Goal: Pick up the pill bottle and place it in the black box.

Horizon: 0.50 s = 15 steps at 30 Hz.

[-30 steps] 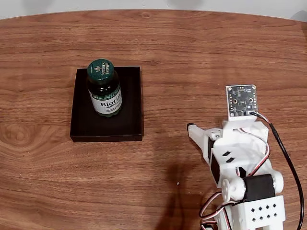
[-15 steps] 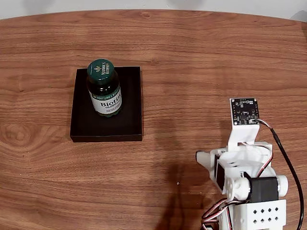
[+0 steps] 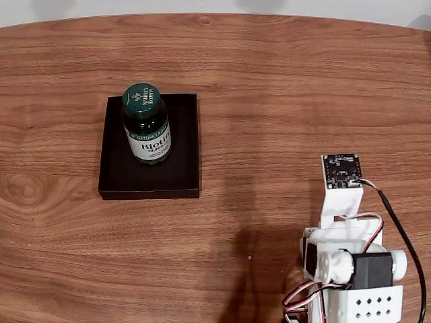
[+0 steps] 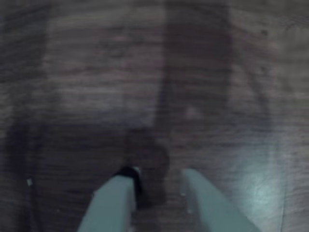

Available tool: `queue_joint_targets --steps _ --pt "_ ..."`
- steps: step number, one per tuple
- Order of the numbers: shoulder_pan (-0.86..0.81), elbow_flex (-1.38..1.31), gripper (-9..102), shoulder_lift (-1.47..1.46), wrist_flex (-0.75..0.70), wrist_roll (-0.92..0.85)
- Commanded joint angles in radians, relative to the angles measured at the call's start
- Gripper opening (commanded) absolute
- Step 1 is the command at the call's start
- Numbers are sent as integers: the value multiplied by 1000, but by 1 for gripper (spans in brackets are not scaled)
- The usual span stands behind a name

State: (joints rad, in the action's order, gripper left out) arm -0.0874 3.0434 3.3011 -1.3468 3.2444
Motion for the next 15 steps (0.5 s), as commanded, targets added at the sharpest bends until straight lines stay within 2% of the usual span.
queue_joint_targets --steps 1,6,12,15 --pt "-5 -14 2 11 -104 40" --pt "2 -14 0 11 -158 29" --pt "12 -14 0 15 -160 -114" --pt "14 -14 0 31 -161 -123"
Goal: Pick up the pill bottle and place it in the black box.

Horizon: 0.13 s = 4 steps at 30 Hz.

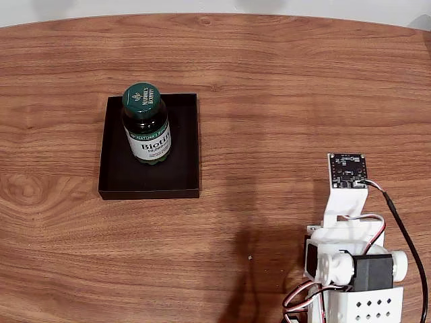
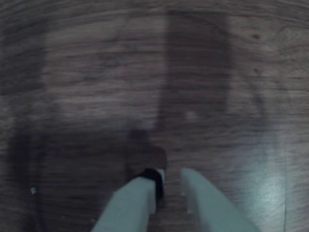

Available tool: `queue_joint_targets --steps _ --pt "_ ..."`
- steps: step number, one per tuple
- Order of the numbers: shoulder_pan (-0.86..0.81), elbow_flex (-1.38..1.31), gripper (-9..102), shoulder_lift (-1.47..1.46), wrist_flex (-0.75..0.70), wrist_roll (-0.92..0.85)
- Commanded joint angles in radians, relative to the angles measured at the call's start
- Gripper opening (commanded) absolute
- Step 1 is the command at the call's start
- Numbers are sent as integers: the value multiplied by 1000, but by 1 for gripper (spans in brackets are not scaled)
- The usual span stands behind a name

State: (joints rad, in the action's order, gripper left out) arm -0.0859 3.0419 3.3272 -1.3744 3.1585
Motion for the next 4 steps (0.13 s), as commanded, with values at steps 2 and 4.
queue_joint_targets --steps 2,4 --pt "12 -12 0 11 -135 -31" --pt "11 -12 0 11 -135 -43"
